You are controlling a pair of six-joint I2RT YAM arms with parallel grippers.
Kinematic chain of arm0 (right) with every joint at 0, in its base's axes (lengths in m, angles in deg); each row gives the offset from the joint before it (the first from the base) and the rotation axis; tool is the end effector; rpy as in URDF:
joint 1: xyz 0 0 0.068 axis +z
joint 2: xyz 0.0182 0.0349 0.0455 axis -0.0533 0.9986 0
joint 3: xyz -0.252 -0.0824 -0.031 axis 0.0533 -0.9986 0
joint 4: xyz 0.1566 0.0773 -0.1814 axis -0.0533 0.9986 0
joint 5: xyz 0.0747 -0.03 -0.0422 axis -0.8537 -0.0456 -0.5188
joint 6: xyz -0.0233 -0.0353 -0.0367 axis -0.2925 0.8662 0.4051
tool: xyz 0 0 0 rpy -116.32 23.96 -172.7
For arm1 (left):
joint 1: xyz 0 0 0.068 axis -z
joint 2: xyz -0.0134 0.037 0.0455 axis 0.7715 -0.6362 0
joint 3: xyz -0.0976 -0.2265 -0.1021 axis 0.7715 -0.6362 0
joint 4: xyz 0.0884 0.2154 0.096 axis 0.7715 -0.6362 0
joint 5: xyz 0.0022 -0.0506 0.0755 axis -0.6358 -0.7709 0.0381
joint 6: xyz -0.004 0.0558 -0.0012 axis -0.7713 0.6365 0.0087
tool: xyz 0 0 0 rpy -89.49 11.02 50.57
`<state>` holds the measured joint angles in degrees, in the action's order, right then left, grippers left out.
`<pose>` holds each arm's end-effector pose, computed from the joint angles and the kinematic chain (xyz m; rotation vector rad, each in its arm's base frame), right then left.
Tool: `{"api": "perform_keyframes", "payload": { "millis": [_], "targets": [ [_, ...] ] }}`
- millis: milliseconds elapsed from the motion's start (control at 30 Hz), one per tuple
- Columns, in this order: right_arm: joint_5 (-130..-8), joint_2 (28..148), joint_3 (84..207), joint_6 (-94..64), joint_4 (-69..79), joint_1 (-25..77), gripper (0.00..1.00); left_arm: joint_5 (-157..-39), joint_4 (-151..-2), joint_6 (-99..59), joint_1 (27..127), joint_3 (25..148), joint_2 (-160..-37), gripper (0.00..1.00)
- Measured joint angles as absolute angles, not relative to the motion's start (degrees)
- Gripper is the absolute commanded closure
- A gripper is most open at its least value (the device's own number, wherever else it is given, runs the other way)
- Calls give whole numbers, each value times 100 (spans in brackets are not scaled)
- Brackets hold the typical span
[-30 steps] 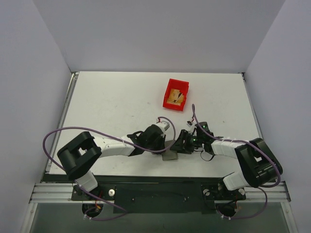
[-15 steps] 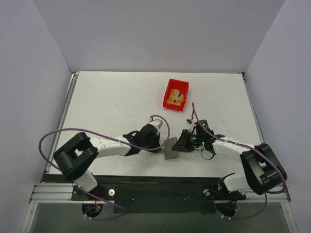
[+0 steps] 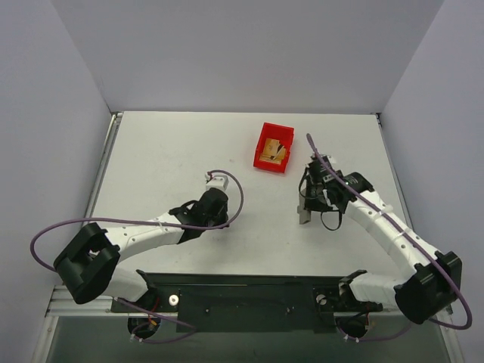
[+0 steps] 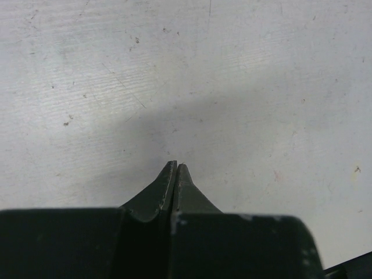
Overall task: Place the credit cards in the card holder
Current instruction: Close the card holder at the center of the board.
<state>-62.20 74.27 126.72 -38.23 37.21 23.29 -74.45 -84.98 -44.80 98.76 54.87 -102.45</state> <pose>0.2186 0.1086 0.2907 0.0722 2.3834 0.4929 0.1881 -0.1958 0.1890 0.1234 2.3547 -0.4275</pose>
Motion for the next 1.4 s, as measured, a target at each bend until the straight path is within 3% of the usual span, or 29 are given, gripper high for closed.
{"api": "perform_keyframes", "payload": {
  "millis": [367,800,867,900,967,1133,1400],
  "targets": [
    [-4450,9328,13247,-3777,5328,3752,100,-7319,-8762,-4548,9874,5484,-10195,100],
    [-4402,10395,13769,-3879,4829,4683,95,-7209,-9003,-4644,9861,5154,-9780,100],
    [-4463,10528,13900,-3877,4733,4779,88,-7185,-9047,-4677,9843,5135,-9708,100],
    [-4513,10589,13955,-3875,4681,4810,76,-7172,-9064,-4697,9830,5132,-9686,100],
    [-4701,10681,14036,-3888,4506,4851,64,-7159,-9123,-4727,9802,5126,-9633,100],
    [-5569,10458,13815,-3871,3798,4838,57,-7098,-9298,-4765,9743,4929,-9255,99],
    [-6928,8815,12545,-4056,2653,3676,61,-7063,-9423,-4708,9640,4853,-8905,97]
  ]
}}
